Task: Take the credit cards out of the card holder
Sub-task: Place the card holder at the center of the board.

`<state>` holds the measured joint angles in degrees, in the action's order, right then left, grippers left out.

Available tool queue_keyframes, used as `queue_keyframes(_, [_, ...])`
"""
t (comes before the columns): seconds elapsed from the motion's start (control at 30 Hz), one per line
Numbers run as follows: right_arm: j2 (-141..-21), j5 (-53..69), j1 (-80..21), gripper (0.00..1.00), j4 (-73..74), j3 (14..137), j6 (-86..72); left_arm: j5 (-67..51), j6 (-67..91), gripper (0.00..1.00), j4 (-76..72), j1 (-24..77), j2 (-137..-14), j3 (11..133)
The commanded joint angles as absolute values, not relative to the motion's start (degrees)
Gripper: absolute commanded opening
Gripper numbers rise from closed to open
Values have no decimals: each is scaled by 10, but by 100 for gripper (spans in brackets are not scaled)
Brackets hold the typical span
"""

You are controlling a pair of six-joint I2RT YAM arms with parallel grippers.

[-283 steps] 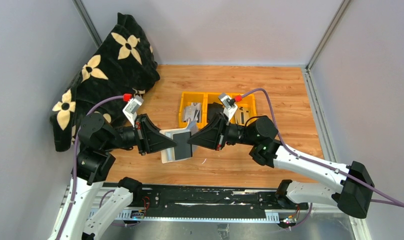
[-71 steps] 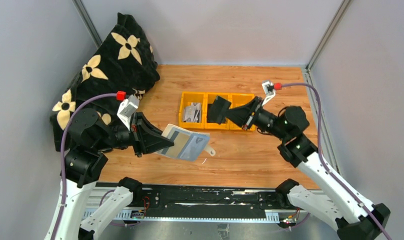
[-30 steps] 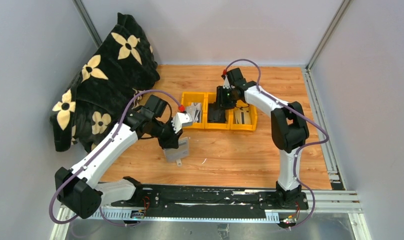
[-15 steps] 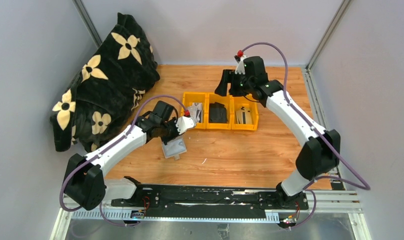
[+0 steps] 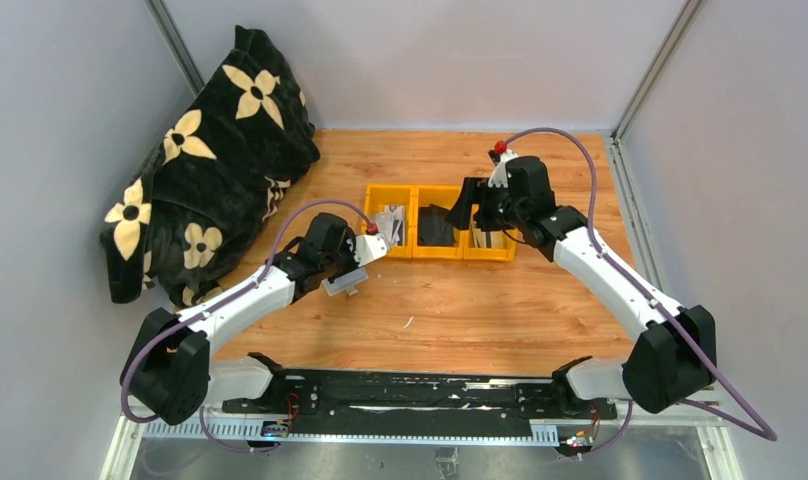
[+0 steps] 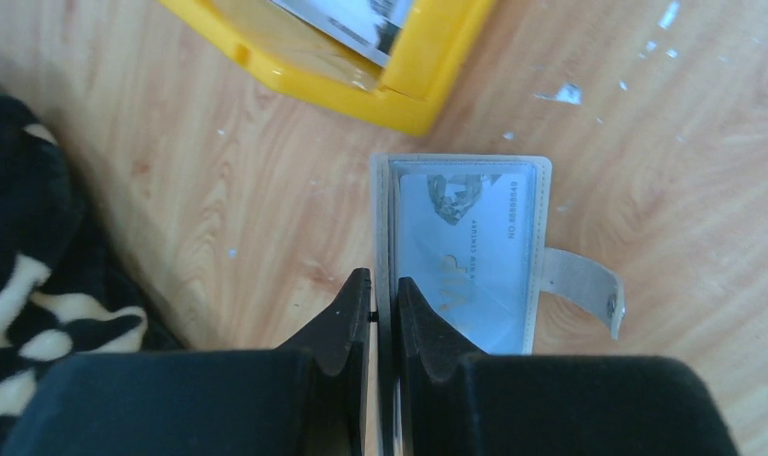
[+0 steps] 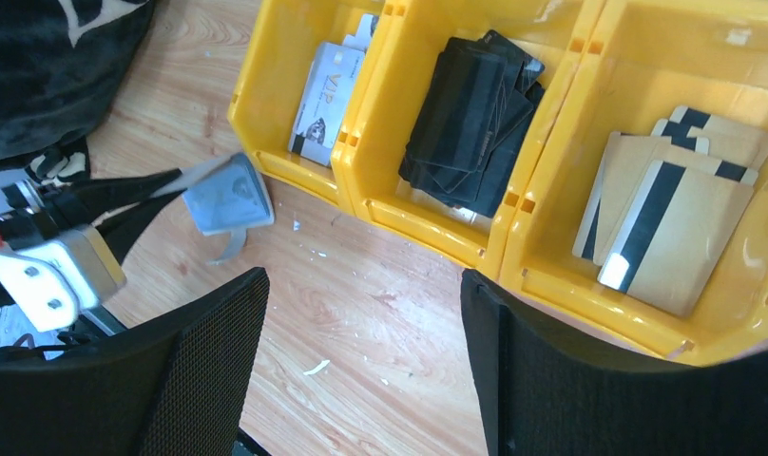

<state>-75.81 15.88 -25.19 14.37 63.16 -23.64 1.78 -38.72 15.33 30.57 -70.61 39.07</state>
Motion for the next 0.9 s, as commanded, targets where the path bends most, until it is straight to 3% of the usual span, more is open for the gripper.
queue_keyframes(0.0, [-729, 142, -256, 78, 119, 596, -253, 33, -401, 8, 101, 313, -705, 383])
queue_keyframes(0.23, [-697, 139, -256, 78, 115, 564, -260, -115, -396, 33, 235, 318, -701, 370])
queue_keyframes(0.43, [-670, 136, -254, 80, 114, 540, -271, -186, -425, 37, 282, 321, -712, 366])
queue_keyframes(0.6, [-645, 127, -249, 81, 114, 517, -275, -202, -430, 45, 285, 330, -712, 368])
queue_keyframes(0.73, [-624, 116, -239, 81, 116, 510, -277, -200, -413, 71, 298, 330, -716, 387])
queue_keyframes(0.8, [-609, 101, -231, 82, 116, 504, -274, -182, -391, 74, 316, 325, -710, 419])
queue_keyframes(0.83, [-600, 87, -228, 82, 116, 502, -270, -180, -382, 94, 326, 315, -704, 439])
queue_keyframes(0.87, [-588, 66, -225, 83, 116, 498, -264, -190, -373, 99, 340, 301, -696, 462])
